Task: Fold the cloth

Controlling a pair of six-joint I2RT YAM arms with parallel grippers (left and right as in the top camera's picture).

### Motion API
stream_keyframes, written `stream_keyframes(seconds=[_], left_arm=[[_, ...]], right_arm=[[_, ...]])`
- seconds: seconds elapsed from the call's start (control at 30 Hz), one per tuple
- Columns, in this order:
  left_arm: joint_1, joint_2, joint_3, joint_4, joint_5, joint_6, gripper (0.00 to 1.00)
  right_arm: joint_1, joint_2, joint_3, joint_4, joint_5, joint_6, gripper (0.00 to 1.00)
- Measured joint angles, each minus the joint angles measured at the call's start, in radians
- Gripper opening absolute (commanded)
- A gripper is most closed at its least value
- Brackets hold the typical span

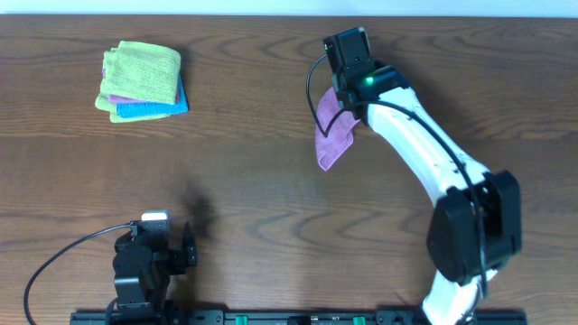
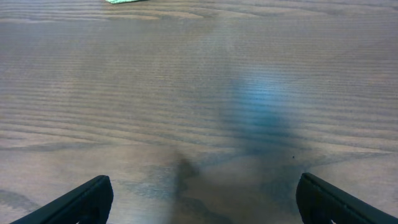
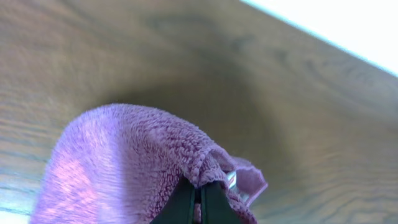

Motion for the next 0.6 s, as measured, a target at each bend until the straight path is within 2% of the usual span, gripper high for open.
stream_keyframes(seconds=[0.23, 0.47, 0.6], left_arm=[[0.0, 0.0, 0.0, 0.0, 0.0, 0.0, 0.95], [0.0, 0.0, 0.0, 0.0, 0.0, 0.0, 0.96], [0.0, 0.0, 0.0, 0.0, 0.0, 0.0, 0.95]], right_arm=[[0.008, -0.1, 0.061, 0.019, -0.045, -0.05, 0.01], [0.028, 0.019, 0.061, 0.045, -0.2, -0.051, 0.01], [0.079, 0.115, 0.06, 0.172, -0.241, -0.051, 0.01]])
